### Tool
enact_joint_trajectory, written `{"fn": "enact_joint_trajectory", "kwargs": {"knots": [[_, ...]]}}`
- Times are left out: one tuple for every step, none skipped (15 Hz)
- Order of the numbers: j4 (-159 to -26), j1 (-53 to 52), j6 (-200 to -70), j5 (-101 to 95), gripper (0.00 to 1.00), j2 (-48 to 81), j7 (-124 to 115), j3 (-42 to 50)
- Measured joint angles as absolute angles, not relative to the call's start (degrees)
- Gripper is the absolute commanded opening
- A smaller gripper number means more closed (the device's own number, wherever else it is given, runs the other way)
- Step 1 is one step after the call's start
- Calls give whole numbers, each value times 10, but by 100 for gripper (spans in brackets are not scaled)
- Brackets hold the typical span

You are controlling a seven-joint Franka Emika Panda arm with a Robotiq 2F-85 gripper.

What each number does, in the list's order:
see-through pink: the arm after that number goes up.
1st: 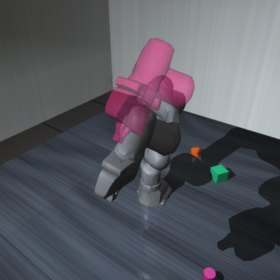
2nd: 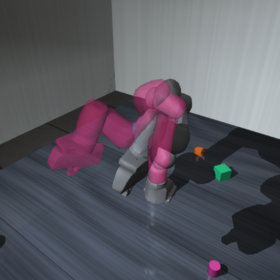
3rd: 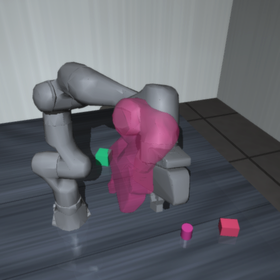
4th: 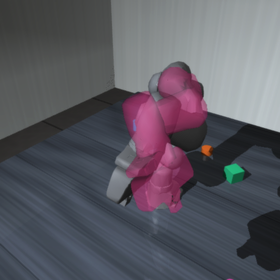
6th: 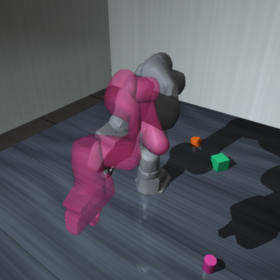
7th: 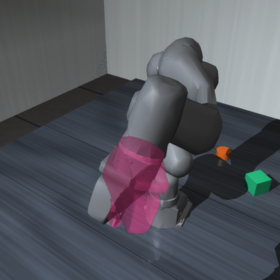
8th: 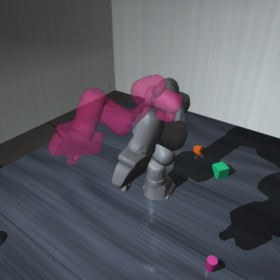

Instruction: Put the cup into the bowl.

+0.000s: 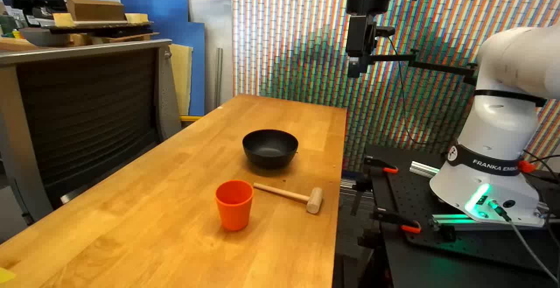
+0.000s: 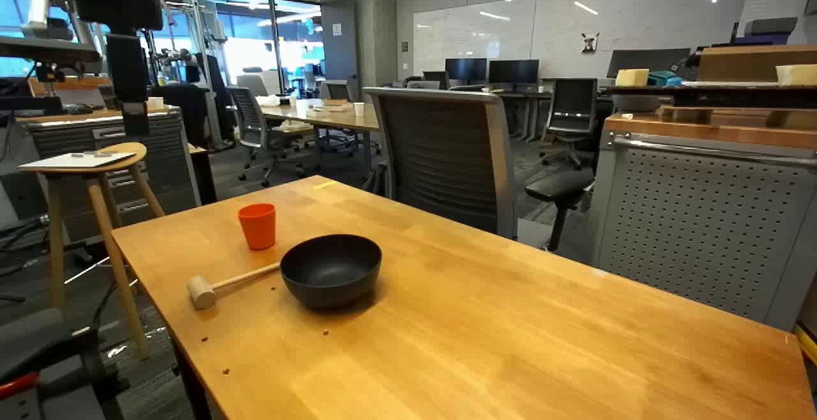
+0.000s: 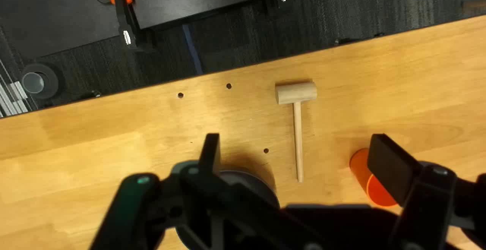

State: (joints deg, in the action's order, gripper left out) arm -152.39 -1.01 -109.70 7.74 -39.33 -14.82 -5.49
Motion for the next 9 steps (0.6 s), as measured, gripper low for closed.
{"fn": "enact_joint_trajectory", "kwargs": {"knots": [[-1523, -10, -1097, 77, 100, -393, -148, -55], [-1521, -10, -1097, 77, 100, -394, -148, -55], [-1520, -10, -1097, 77, 100, -394, -148, -55], [-1520, -10, -1097, 77, 100, -394, -148, -55], [-1521, -10, -1097, 77, 100, -394, -148, -55], [-1522, -10, -1101, 76, 100, -392, -148, -56], [-1525, -10, -1118, 77, 100, -387, -148, -60], [-1528, -11, -1147, 78, 100, -378, -149, -67], [-1532, -15, -1191, 80, 100, -360, -151, -81]]}}
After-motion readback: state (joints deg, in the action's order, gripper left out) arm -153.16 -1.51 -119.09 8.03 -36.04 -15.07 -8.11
